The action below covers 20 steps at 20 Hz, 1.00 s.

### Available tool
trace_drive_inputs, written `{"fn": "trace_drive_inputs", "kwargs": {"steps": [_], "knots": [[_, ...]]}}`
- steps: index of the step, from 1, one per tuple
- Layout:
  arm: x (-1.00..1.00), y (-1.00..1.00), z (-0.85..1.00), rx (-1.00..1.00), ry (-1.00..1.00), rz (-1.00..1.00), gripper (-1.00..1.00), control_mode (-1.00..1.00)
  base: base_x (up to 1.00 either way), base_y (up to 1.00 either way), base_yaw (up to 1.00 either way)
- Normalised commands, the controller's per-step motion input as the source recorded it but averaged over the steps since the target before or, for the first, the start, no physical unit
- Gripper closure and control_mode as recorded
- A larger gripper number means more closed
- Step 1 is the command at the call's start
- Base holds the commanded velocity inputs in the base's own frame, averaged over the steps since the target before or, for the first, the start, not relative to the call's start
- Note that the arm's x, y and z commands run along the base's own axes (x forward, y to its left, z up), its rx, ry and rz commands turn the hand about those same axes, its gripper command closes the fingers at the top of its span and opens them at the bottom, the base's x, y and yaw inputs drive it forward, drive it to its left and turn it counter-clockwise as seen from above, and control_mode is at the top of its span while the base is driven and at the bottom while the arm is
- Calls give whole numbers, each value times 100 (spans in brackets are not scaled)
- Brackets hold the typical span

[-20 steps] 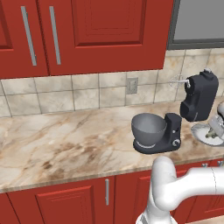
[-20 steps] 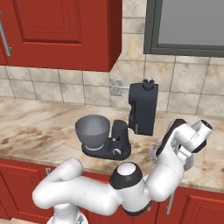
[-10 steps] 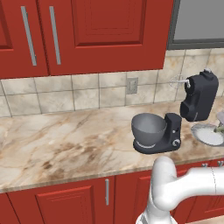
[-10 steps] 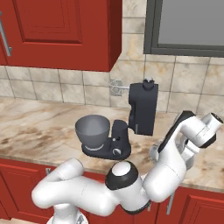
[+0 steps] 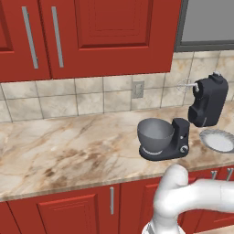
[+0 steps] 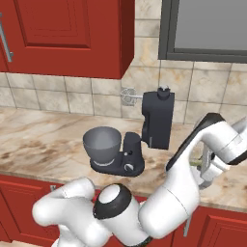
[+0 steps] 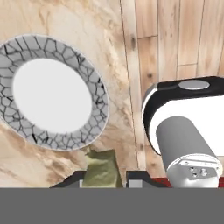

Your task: Add butter and sugar cubes to the stand mixer bowl and then turn on the stand mixer to begin making frosting.

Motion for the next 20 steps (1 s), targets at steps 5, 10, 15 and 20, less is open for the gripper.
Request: {"fn": "trace_drive_inputs", "kwargs": {"steps": [5,10,15,20], "knots": [[-97,95,35,-22,-17,0,100,-100,0,0,0],[-44,100,25,-23,-5,0,100,-100,0,0,0],[0,100,28,-18,-1,0,100,-100,0,0,0],[21,98,27,-13,0,0,100,-100,0,0,0]]}}
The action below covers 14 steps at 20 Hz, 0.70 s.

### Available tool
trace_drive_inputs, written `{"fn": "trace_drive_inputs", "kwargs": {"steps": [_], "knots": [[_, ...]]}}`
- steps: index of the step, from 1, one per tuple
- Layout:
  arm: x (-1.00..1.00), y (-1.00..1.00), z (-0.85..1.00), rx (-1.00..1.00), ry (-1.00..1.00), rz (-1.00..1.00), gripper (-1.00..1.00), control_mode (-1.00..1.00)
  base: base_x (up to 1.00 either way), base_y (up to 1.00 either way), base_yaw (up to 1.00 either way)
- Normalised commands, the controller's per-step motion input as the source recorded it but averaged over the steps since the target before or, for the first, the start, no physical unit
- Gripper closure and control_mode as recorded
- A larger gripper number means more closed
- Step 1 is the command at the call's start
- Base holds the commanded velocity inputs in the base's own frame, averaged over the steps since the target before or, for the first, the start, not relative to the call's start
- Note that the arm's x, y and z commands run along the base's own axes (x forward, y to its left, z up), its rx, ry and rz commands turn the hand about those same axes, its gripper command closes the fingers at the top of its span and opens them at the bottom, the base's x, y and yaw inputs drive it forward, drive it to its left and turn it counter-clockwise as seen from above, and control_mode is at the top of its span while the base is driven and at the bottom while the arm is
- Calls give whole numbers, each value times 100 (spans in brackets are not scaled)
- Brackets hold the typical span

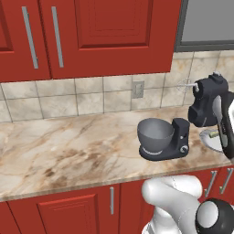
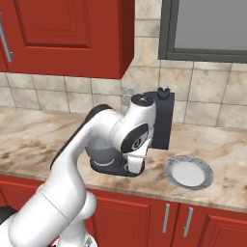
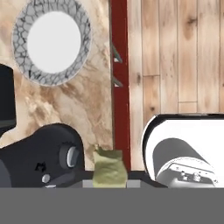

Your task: Add butter and sugar cubes to the stand mixer bowl and then turn on the stand mixer to begin making frosting.

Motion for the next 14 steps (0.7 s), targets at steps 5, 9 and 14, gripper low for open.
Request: {"fn": "trace_drive_inputs", "kwargs": {"steps": [5,9,14], "knots": [[39,75,26,-9,0,0,100,-100,0,0,0],[59,49,14,-6,3,0,100,-100,0,0,0],[57,46,0,-7,8,0,100,-100,0,0,0]]}}
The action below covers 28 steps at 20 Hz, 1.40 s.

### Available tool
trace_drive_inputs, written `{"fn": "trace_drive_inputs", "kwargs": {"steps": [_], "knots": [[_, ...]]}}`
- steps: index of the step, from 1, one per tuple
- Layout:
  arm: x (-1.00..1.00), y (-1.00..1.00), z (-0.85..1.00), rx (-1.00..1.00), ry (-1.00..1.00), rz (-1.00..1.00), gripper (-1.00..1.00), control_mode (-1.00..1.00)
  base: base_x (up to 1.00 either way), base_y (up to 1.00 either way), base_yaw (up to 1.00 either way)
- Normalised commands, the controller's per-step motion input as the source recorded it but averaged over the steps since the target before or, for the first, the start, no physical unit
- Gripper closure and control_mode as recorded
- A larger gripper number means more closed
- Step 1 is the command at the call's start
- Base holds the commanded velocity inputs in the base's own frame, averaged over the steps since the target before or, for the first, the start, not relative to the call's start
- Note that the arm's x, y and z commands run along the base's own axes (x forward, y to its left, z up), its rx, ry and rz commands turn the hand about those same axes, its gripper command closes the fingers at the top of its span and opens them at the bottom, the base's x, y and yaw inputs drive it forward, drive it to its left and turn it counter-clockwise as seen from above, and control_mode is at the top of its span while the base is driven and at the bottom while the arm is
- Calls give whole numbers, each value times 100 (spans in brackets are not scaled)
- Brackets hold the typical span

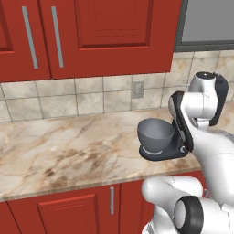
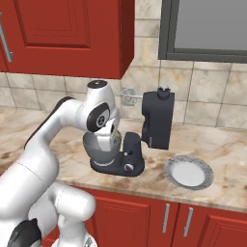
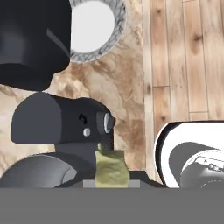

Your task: Add butter and sugar cubes to the stand mixer bowl and then turn on the stand mixer to begin making frosting.

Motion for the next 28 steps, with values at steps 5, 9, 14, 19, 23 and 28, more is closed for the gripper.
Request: {"fn": "trace_drive_inputs", "kwargs": {"steps": [5,9,14,19,23,28], "knots": [[53,48,-9,-8,14,0,100,-100,0,0,0],[43,40,-17,-9,14,0,100,-100,0,0,0],[22,27,-45,-9,11,0,100,-100,0,0,0],[34,7,-43,-2,7,0,100,-100,0,0,0],[11,1,-34,0,3,0,100,-100,0,0,0],[2,0,-26,0,1,0,100,-100,0,0,0]]}}
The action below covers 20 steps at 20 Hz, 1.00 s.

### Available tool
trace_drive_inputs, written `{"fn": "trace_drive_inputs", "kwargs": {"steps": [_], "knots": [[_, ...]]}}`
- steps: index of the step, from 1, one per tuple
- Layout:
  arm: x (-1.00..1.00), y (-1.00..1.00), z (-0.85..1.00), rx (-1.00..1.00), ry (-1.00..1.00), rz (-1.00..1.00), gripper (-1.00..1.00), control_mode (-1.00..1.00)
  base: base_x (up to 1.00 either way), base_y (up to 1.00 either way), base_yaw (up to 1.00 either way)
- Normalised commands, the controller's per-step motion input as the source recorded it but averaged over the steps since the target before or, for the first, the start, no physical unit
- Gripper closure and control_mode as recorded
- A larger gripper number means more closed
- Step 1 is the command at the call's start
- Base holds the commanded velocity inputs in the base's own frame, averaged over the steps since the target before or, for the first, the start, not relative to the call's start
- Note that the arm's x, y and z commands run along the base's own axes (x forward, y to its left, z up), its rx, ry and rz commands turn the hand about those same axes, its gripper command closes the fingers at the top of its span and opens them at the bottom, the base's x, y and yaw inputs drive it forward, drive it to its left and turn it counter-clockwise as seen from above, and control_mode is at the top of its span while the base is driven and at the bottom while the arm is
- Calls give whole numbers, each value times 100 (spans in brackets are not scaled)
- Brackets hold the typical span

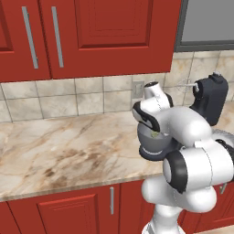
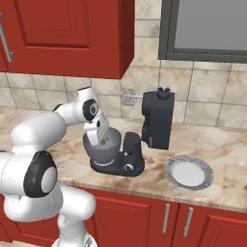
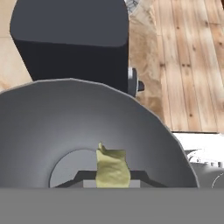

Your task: Add butter and sugar cubes to the stand mixer bowl and then turn on the stand mixer to begin making frosting.

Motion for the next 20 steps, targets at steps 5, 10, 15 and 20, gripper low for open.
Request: {"fn": "trace_drive_inputs", "kwargs": {"steps": [5,10,15,20], "knots": [[2,0,-18,0,0,2,100,-100,0,0,0],[11,0,-3,0,0,3,-100,-100,0,0,0],[13,0,0,0,0,2,-100,-100,0,0,0],[-28,3,70,0,-2,3,-100,-100,0,0,0]]}}
